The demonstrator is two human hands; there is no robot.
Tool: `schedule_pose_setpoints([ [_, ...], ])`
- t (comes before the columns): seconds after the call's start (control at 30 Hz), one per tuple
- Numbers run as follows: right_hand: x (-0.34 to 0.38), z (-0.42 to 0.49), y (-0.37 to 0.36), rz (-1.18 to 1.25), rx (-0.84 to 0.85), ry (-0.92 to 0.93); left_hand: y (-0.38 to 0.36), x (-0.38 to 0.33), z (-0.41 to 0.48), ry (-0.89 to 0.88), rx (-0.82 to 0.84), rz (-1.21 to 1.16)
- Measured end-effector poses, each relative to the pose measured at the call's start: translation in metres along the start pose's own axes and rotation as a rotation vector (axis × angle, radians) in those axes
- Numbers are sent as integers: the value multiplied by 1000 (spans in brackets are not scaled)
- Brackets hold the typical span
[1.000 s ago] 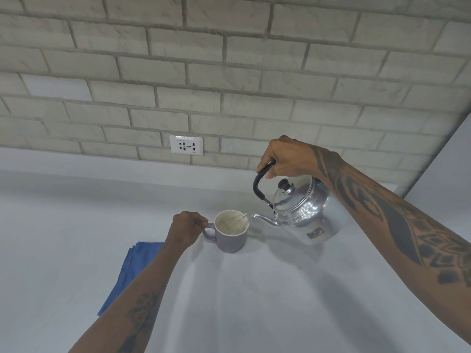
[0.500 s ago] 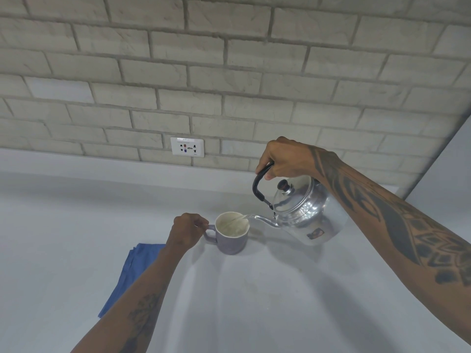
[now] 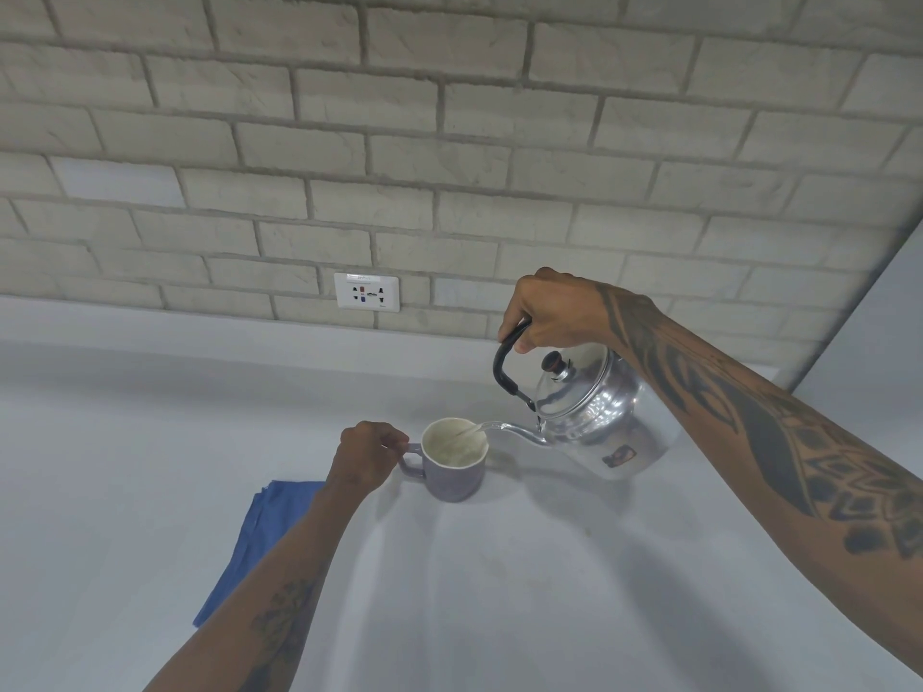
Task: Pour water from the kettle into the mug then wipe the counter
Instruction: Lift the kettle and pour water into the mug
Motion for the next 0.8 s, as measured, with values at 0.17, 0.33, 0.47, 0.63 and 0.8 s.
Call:
schedule_pose_setpoints([
  [0.17,-4,-3,-2,35,-9,-9,0,0,-1,4,-4,5],
  [0.33,-11,-11,-7,90,-33,-25,0,0,-2,-9,-24,23],
  [0.47,-22,-21,-12,174,-67,-35,-1,-1,-4,14,-28,19],
  [0.63,-43,-37,-23,346,-114,-74,0,-3,-7,27,-53,-13],
  [0.8,-66,-56,-38,514,-186,-135,0,-4,-11,27,-87,-34],
])
Point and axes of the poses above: each hand's wrist, its own z-axis towards the middle knuckle, its own y-axis out of the back of the hand, x = y × z, the point moved 7 cm from there along z, towards the middle knuckle, and after that the axes turned 8 degrees about -z, right-handed, at the moved point
